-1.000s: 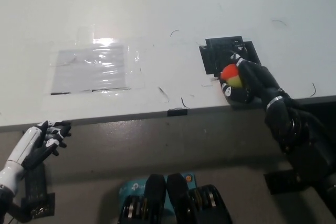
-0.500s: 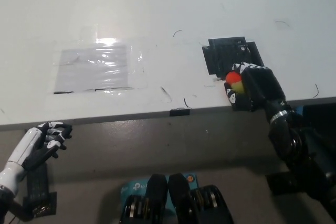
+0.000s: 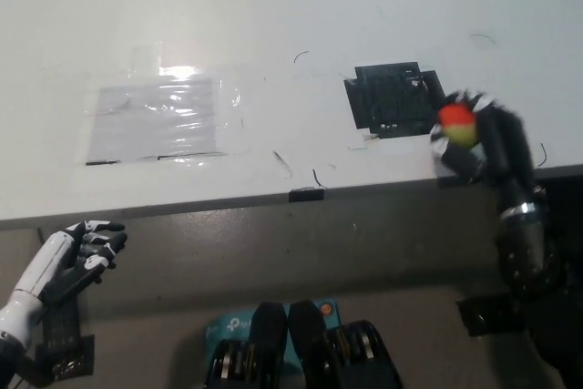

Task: The robot uses right hand to squeeze a small tennis ball placed on the black area of the table

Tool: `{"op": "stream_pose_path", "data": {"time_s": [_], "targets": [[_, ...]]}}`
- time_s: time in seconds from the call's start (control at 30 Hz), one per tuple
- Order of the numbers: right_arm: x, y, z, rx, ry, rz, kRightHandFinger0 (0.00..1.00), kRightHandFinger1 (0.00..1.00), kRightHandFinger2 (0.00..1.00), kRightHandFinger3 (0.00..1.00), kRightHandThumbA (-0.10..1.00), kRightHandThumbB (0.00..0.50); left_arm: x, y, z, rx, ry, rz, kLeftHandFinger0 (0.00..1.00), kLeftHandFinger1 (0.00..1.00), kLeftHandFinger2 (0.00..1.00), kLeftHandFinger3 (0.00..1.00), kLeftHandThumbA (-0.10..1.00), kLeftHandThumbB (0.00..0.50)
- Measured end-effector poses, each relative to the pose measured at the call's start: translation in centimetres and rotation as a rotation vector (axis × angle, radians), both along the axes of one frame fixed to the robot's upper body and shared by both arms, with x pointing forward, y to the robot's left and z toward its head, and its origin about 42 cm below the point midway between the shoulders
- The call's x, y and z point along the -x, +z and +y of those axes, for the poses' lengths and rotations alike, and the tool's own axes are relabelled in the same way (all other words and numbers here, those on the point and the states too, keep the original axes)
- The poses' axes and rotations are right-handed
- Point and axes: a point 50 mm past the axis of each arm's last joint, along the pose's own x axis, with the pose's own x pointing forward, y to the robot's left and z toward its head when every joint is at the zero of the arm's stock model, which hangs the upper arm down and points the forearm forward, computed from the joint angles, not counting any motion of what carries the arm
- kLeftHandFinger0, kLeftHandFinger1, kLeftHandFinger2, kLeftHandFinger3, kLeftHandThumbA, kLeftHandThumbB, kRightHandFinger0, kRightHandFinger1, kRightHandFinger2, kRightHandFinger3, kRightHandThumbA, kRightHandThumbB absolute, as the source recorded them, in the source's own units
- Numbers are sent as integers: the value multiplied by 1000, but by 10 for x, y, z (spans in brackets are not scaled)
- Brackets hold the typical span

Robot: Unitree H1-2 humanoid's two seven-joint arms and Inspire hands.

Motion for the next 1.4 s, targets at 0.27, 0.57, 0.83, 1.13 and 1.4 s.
{"op": "stream_pose_path", "data": {"time_s": [0.27, 0.57, 0.83, 1.13, 1.4], "targets": [[0, 26, -3, -290, -33, -37, 0, 0, 70, 178, -100, 131, 1, -2, 0, 2, 2, 7, 398, 486, 602, 699, 783, 72], [11, 52, 9, -592, 7, -69, 0, 0, 65, 145, -100, 137, 1, -4, 1, 2, 4, 13, 400, 481, 595, 696, 792, 81], [40, 78, 13, -839, 65, -127, 0, 0, 86, 184, -100, 133, 1, -4, 1, 2, 5, 15, 415, 491, 613, 710, 808, 90], [66, 91, 2, -1079, 99, -143, 0, 0, 99, 181, -100, 56, 4, -5, 1, 1, 5, 17, 419, 497, 610, 710, 737, 34], [76, 99, 0, -1222, 155, -124, 0, 0, 126, 177, -100, 90, 6, -1, 0, 2, 1, 2, 450, 514, 630, 708, 738, 41]]}}
